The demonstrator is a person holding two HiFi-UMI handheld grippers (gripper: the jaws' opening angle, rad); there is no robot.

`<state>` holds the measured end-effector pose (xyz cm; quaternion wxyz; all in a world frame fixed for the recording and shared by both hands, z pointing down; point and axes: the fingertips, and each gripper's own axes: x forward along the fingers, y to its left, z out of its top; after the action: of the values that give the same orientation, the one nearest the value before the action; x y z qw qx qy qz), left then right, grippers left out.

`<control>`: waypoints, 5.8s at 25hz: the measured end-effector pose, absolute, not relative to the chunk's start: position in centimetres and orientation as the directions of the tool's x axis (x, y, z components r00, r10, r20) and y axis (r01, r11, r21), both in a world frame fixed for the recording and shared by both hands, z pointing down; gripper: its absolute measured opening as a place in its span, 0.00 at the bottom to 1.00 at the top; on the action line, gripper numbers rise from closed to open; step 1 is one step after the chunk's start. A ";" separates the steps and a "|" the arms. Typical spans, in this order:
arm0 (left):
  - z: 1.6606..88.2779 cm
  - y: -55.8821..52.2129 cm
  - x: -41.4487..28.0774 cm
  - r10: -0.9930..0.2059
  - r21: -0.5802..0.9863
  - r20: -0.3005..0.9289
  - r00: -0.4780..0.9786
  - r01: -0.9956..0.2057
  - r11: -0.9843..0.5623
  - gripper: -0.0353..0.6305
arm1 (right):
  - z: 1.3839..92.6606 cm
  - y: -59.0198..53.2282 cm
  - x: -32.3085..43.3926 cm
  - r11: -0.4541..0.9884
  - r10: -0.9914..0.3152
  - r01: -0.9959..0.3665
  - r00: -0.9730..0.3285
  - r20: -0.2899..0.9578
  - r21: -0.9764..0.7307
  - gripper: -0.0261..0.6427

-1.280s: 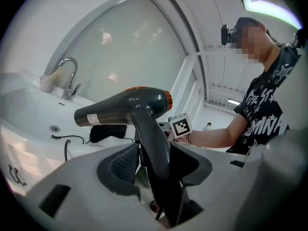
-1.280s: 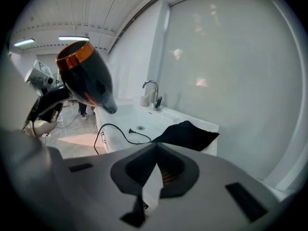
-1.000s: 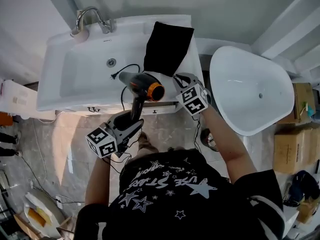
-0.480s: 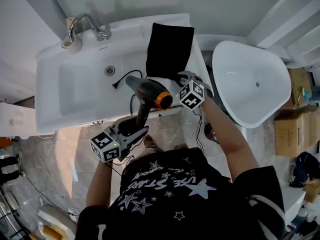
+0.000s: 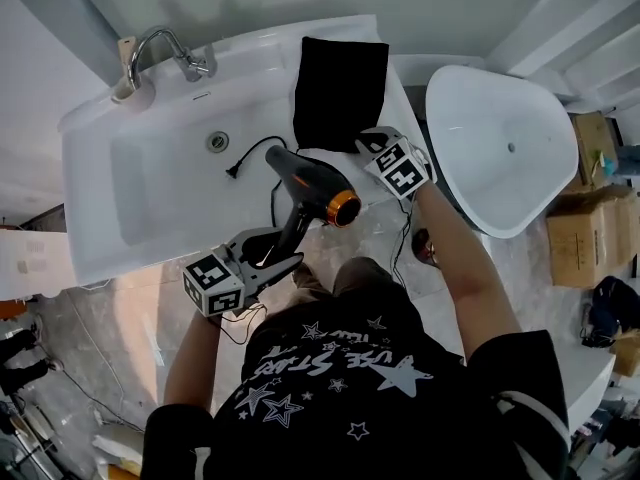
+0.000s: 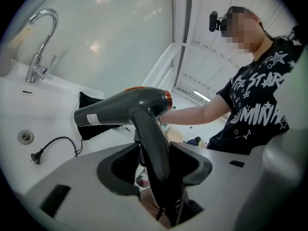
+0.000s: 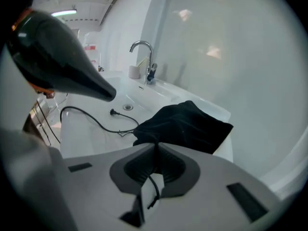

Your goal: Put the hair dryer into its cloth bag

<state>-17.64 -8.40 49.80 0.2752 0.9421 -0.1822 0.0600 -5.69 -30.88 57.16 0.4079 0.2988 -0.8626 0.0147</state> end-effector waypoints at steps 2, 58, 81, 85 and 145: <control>49.8 -8.3 -17.2 -0.261 0.493 0.226 0.939 -0.341 -0.800 0.37 | 56.5 -31.2 -5.9 0.816 -0.499 -0.550 -0.511 0.700 0.180 0.07; 51.6 -16.2 -11.3 0.209 0.412 0.490 0.846 -0.013 -0.911 0.37 | 52.6 -31.5 -4.4 0.926 -0.223 -0.368 -0.716 0.662 -0.085 0.07; 54.1 -22.2 -11.3 0.131 0.277 0.687 0.715 -0.091 -0.957 0.36 | 48.6 -31.5 -4.2 0.956 -0.253 -0.292 -0.756 0.603 0.034 0.07; 54.2 -23.7 -12.0 0.100 0.257 0.704 0.703 -0.121 -0.959 0.36 | 48.8 -31.9 -3.6 0.951 -0.259 -0.307 -0.759 0.598 0.023 0.07; 57.3 -33.8 -9.1 -0.319 0.179 0.772 0.549 -0.670 -0.720 0.37 | 52.1 -30.1 -1.7 0.931 -0.330 -0.353 -0.715 0.617 0.089 0.07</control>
<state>-9.10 -33.80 57.32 0.2342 0.8484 -0.2914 0.3747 -1.67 -30.11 52.13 0.3297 0.1844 -0.9257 0.0174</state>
